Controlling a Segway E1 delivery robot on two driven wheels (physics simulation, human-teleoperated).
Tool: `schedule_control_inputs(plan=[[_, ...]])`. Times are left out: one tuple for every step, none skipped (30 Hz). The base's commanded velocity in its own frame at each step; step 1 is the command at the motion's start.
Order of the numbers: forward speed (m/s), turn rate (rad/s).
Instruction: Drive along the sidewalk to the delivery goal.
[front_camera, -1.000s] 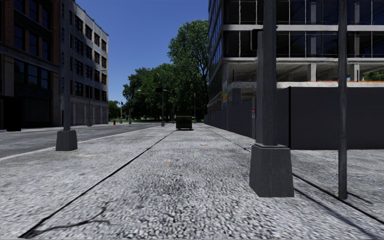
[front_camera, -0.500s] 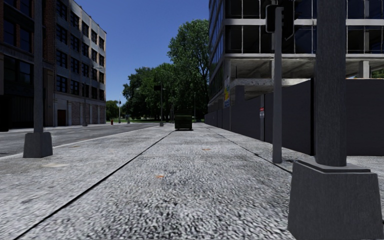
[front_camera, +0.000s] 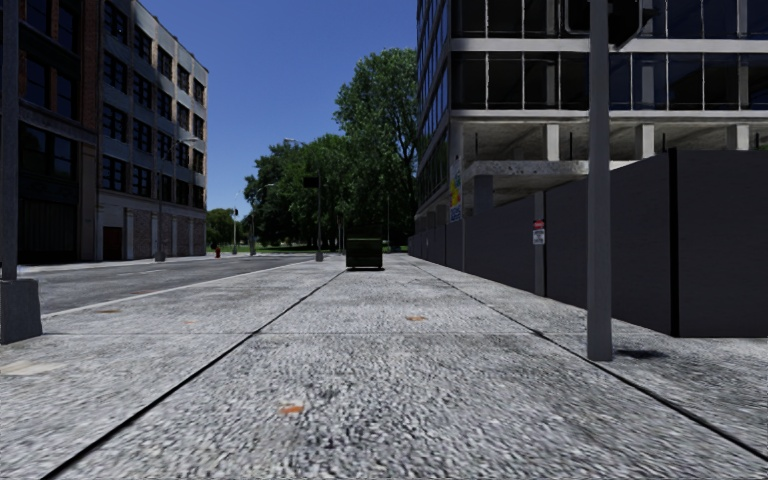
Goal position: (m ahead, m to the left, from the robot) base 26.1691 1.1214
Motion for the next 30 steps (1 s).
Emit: schedule_control_inputs(plan=[[1.54,0.0],[1.54,0.0],[1.54,0.0],[1.54,0.0],[1.54,0.0],[1.54,0.0],[1.54,0.0],[1.54,0.0],[1.54,0.0],[1.54,0.0],[1.54,0.0],[1.54,0.0],[1.54,0.0],[1.54,0.0],[1.54,0.0],[1.54,0.0],[1.54,0.0],[1.54,0.0],[1.54,0.0],[2.0,0.0],[2.0,0.0],[2.0,0.0],[2.0,0.0],[2.0,0.0],[2.0,0.0],[2.0,0.0],[2.0,0.0],[2.0,0.0],[2.0,0.0],[2.0,0.0]])
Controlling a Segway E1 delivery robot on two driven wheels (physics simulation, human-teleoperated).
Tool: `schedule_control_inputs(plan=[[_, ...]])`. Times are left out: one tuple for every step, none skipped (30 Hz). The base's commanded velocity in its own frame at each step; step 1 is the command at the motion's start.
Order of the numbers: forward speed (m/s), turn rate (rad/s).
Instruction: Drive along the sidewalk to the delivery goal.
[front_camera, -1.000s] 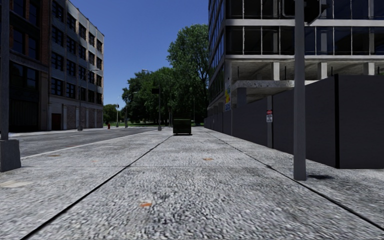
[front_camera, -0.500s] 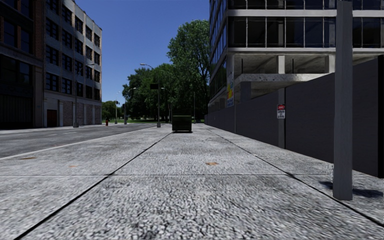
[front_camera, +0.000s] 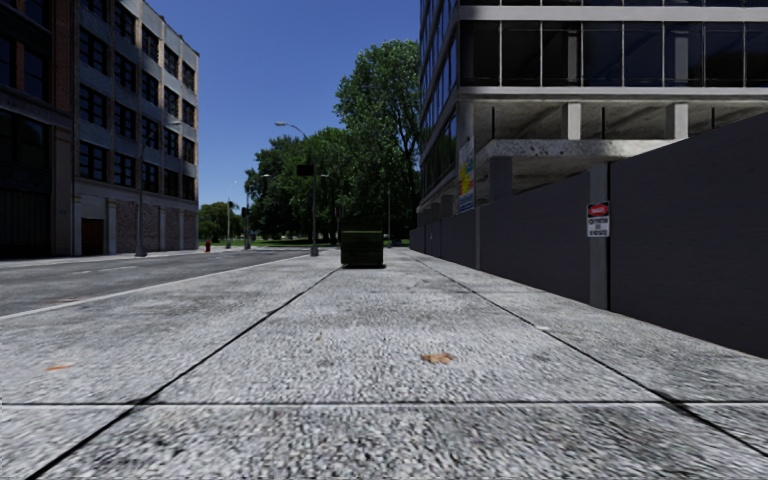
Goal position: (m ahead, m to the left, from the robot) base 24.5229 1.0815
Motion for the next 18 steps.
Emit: schedule_control_inputs(plan=[[2.0,0.0],[2.0,0.0],[2.0,0.0],[2.0,0.0],[2.0,0.0],[2.0,0.0],[2.0,0.0],[2.0,0.0],[2.0,0.0],[2.0,0.0],[2.0,0.02],[2.0,0.02],[2.0,0.15],[2.0,0.27],[2.0,0.35],[2.0,0.37],[2.0,0.37],[2.0,0.37]])
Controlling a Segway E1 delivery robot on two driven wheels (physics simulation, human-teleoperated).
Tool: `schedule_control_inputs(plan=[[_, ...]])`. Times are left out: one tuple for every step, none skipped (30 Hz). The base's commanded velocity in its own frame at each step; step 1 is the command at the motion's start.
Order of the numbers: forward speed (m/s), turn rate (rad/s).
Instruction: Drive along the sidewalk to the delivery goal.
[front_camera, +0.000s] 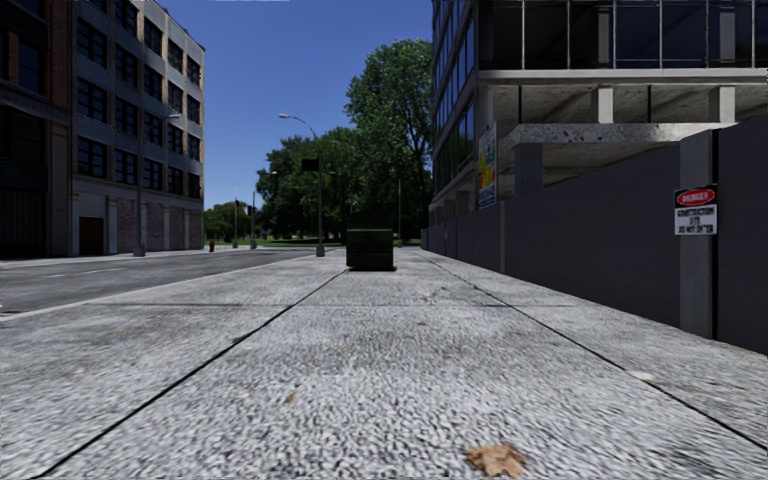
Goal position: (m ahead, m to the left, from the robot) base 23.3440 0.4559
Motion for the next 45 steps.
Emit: schedule_control_inputs(plan=[[2.0,0.37],[2.0,0.37],[2.0,0.37],[2.0,0.38],[2.0,0.38],[2.0,0.38],[2.0,0.38],[2.0,0.38],[2.0,0.38],[2.0,0.38],[2.0,0.38],[2.0,0.38],[2.0,0.38],[2.0,0.38],[2.0,0.38],[2.0,0.38],[2.0,0.38],[2.0,0.38],[2.0,0.38],[2.0,0.38],[2.0,0.38],[2.0,0.38],[2.0,0.38],[2.0,0.38],[2.0,0.38],[2.0,0.36],[2.0,0.36],[2.0,0.35],[2.0,0.32],[2.0,0.32],[2.0,0.18],[2.0,0.0],[2.0,0.0],[2.0,0.0],[2.0,0.0],[2.0,0.0],[2.0,0.0],[2.0,0.0],[2.0,0.0],[2.0,0.0],[2.0,0.0],[2.0,0.0],[2.0,0.0],[2.0,0.0],[2.0,0.0]])
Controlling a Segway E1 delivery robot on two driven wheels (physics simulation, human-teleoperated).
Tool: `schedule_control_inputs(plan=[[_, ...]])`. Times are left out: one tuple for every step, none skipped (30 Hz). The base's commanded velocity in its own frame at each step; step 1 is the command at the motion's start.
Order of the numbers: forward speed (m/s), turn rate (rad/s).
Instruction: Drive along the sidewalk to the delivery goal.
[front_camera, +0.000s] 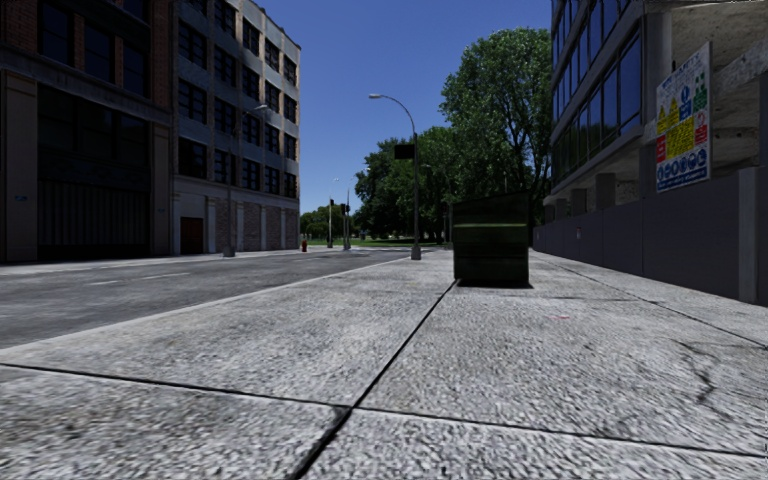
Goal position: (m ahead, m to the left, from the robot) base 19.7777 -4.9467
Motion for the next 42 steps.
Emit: schedule_control_inputs(plan=[[2.0,0.0],[2.0,0.0],[2.0,0.0],[2.0,0.0],[2.0,0.0],[2.0,0.0],[2.0,0.0],[2.0,0.0],[2.0,0.0],[2.0,0.0],[2.0,0.0],[2.0,0.0],[2.0,0.0],[2.0,0.0],[2.0,0.0],[2.0,0.0],[2.0,0.0],[2.0,0.0],[2.0,0.0],[2.0,0.0],[2.0,0.0],[2.0,0.0],[2.0,0.0],[2.0,0.0],[2.0,0.0],[2.0,0.0],[2.0,0.0],[2.0,0.0],[2.0,0.0],[2.0,0.0],[2.0,0.0],[2.0,0.0],[2.0,0.0],[2.0,0.0],[2.0,0.0],[2.0,0.0],[2.0,0.0],[2.0,0.0],[2.0,0.0],[2.0,0.0],[2.0,0.0],[2.0,0.0]])
